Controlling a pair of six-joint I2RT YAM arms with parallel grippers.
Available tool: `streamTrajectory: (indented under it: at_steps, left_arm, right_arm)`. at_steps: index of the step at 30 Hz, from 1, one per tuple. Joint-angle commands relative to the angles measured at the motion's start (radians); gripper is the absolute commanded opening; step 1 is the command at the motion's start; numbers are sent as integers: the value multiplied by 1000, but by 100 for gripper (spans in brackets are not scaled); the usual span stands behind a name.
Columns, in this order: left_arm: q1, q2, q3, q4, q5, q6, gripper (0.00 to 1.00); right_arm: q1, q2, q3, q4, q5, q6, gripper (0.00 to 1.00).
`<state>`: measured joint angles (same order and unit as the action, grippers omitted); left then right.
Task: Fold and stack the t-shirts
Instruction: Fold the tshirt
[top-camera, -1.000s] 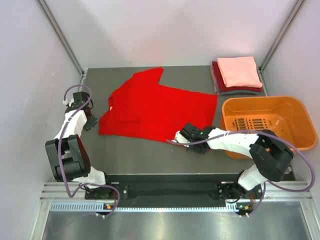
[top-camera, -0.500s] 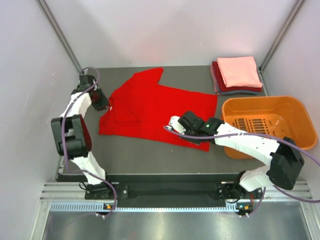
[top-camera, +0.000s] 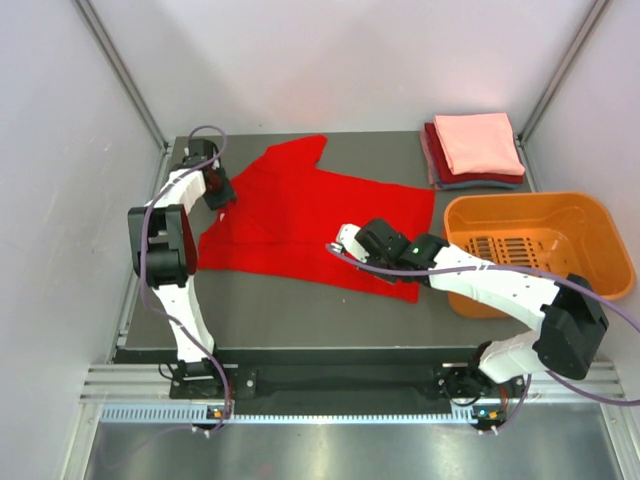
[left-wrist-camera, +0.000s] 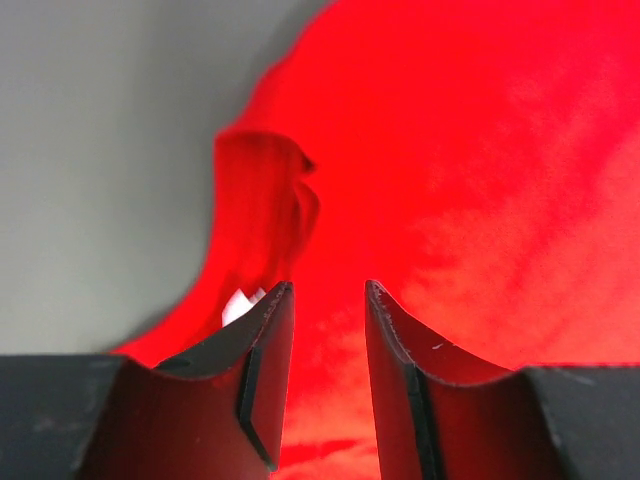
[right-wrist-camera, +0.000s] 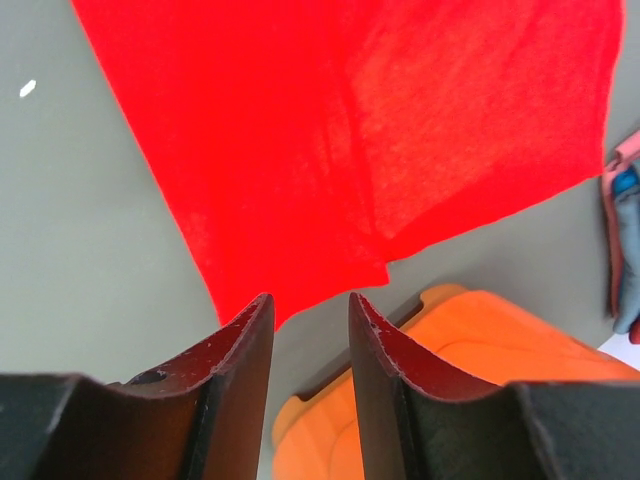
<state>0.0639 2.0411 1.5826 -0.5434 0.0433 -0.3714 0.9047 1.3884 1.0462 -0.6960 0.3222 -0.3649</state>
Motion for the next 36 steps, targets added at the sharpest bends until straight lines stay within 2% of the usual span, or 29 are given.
streamTrajectory:
  at_steps: [1, 9, 16, 19, 20, 26, 36]
  left_arm:
    - [4, 40, 68, 23, -83, -1, 40]
    - [1, 63, 83, 82, -74, 25, 42]
    - [1, 103, 112, 85, -60, 37, 35]
    - [1, 117, 129, 85, -54, 46, 29]
    - [-1, 117, 132, 86, -51, 49, 22]
    - [-6, 76, 126, 105, -54, 65, 0]
    - [-41, 31, 163, 108, -48, 103, 1]
  right_arm:
    - [-1, -6, 48, 59, 41, 26, 36]
    - [-1, 24, 38, 85, 46, 23, 36]
    - [-1, 41, 55, 81, 35, 38, 35]
    - [-1, 47, 58, 81, 34, 40, 35]
    - [-1, 49, 58, 79, 35, 40, 36]
    - [-1, 72, 63, 87, 31, 46, 35]
    - [-1, 103, 81, 90, 20, 55, 36]
